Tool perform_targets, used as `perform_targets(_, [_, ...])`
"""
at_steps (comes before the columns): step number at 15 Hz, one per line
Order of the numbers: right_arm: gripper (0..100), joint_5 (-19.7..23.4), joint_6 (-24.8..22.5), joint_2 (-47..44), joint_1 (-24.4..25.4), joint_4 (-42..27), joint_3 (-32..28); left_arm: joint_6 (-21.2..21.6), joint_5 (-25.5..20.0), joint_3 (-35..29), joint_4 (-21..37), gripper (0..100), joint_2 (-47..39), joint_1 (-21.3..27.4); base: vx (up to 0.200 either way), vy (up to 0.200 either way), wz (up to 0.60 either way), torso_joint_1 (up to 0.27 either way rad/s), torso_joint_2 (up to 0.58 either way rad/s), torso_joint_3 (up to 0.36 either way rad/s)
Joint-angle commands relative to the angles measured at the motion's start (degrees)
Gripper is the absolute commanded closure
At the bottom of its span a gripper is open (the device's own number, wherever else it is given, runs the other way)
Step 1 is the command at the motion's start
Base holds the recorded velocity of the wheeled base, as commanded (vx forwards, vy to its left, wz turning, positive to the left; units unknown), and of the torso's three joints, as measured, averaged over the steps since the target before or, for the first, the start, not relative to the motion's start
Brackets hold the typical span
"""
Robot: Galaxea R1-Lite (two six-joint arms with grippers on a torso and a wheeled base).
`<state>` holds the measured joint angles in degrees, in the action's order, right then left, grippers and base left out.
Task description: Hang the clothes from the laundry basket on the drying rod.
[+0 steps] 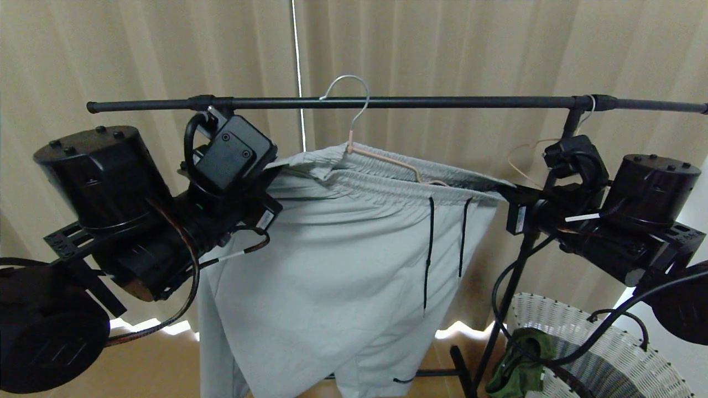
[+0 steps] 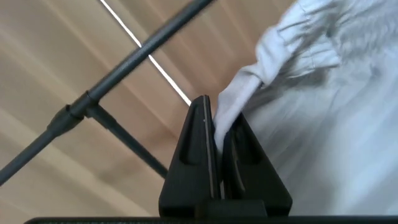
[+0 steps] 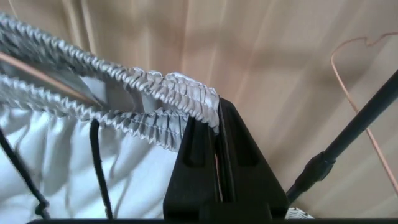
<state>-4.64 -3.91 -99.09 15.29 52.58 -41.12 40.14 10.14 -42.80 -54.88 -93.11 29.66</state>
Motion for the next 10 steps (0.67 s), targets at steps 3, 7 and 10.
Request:
perform_targets(3, [100, 0.43, -0.04, 1.79, 1.94, -4.59, -1.95, 2.31, -1.18, 2.11, -0.05, 100, -0.58, 0.05, 0.0, 0.0, 0.0, 0.0, 0.0, 0.0])
perform_targets(7, [100, 0.34, -0.04, 2.76, 8.0, -4.77, -2.12, 1.43, 1.99, 1.4, -1.28, 100, -2.34, 0.05, 0.0, 0.0, 0.0, 0.0, 0.0, 0.0])
perform_targets(10, [100, 0.34, -1.54, 3.9, 11.43, -4.85, -1.95, -3.14, 6.82, 0.53, -2.16, 100, -4.18, 0.49, 0.0, 0.0, 0.0, 0.0, 0.0, 0.0])
